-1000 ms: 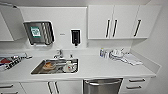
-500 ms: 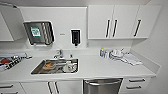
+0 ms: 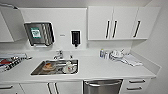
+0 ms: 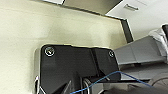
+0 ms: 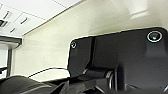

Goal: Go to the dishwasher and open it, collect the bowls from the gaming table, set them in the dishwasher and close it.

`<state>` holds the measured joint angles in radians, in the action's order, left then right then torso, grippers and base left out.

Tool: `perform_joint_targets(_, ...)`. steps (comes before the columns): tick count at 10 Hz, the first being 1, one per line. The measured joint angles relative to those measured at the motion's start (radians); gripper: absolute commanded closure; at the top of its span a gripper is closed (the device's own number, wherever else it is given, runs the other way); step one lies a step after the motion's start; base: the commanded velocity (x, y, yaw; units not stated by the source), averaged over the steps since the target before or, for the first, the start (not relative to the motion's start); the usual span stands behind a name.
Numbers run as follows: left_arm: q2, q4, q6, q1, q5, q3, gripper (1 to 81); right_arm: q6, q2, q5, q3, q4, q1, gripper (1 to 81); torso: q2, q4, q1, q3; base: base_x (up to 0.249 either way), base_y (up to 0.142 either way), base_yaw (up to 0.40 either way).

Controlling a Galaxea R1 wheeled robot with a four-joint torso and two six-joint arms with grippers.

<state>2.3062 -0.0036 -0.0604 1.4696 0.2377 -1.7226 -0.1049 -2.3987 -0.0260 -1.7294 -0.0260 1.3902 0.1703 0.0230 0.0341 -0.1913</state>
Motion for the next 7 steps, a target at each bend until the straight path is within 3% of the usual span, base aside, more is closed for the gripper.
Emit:
perform_joint_targets(3,-0.088,0.024,0.000,0.004,0.074,0.065,1.0,-0.012,0.201,0.004,0.176,0.023,-0.033,1.0,0.091,0.000,0.058,-0.082,0.000,0.000,0.000)
perform_joint_targets(5,-0.114,0.030,0.000,0.004,0.089,0.088,1.0,-0.024,0.235,0.008,0.247,0.036,-0.079,1.0,0.157,0.000,0.100,-0.143,0.000,0.000,0.000)
perform_joint_targets(7,-0.159,0.033,0.000,-0.001,0.133,0.117,1.0,-0.028,0.235,0.001,0.256,0.051,-0.110,1.0,0.207,0.000,0.134,-0.165,0.000,0.000,0.000)
